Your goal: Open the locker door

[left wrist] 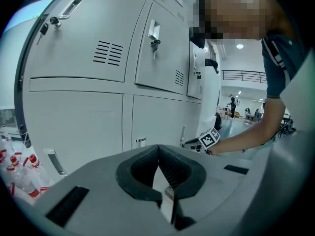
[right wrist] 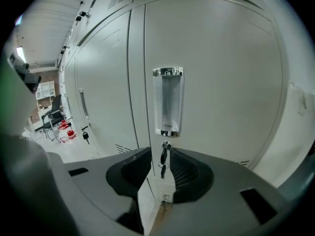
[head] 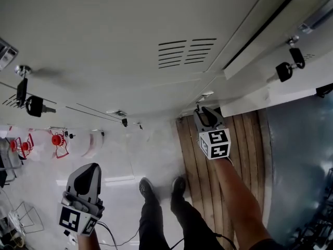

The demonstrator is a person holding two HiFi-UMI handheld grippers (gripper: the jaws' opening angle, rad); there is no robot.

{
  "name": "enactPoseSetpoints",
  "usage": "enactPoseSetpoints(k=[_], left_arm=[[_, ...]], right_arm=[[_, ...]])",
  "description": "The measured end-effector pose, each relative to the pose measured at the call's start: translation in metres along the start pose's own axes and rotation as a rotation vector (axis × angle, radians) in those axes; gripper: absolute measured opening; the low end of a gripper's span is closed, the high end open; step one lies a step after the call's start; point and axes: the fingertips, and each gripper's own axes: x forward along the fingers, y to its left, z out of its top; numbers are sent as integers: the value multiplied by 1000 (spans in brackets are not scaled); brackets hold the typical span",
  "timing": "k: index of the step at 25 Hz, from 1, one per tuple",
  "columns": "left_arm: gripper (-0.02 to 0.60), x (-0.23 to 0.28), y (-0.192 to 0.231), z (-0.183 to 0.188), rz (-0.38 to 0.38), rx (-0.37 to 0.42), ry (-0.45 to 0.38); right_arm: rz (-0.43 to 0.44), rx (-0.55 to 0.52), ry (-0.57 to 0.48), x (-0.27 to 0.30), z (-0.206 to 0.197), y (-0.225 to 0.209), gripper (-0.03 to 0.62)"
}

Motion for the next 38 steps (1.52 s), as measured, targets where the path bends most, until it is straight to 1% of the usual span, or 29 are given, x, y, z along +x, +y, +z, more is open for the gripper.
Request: enactPoseSetpoints(k=[2,6,8,10,12,17,18,22,23,24,25,26,27,29,30,31,32,33,34,35,36,37,38], left_arm=[[17,0,0,-1,1,1,-5],[17,-4,8,-16,30,11,33],[17,-1,6,-14,17,-3,16],[17,1,4,-15,11,-7,13],[17,2,4,-17,11,-6,17],[17,3,6,-19,24,3,37],[17,2,7,-19,26,5,39],[17,2,7,-19,24,6,40],[17,2,7,-19,24,5,41],[17,2,7,-20,24,4,42],[17,2,7,-20,24,3,43],[17,2,7,-20,23,3,43],[17,2,6,-19,21,2,43],[17,3,5,-19,17,1,43],[17,4,5,-18,15,1,43],[17,4,4,-18,13,2,43],[17,5,4,-17,12,2,43],[17,6,5,-17,11,2,43],[17,7,5,-18,10,2,43],[17,8,4,-18,8,1,43],[16,9,3,-17,3,-1,39],[17,11,1,-16,-3,-5,31],[17,12,0,-14,-9,-10,24]], right_arm=[[-19,13,9,5,-8,-4,109],[-30,75,8,15,-16,-12,104],[-17,142,0,18,-18,-13,91],[11,243,-14,19,-19,-13,83],[53,394,-36,19,-21,-13,78],[176,825,-105,18,-23,-15,72],[211,931,-121,18,-22,-16,71],[393,1443,-172,18,-27,-19,71],[437,1540,-181,19,-28,-19,71],[470,1602,-187,19,-29,-19,71],[483,1625,-189,19,-30,-19,71],[477,1608,-188,18,-30,-20,71],[453,1558,-185,17,-30,-21,72],[364,1398,-169,13,-31,-27,81],[301,1294,-154,10,-33,-32,145],[229,1167,-133,6,-35,-36,201],[153,1005,-110,1,-35,-40,204],[84,809,-91,-4,-32,-41,202],[34,599,-85,-9,-25,-39,200],[8,406,-94,-14,-12,-33,186],[3,254,-116,-19,3,-24,176],[11,149,-144,-21,17,-15,170],[23,84,-170,-23,30,-7,170]])
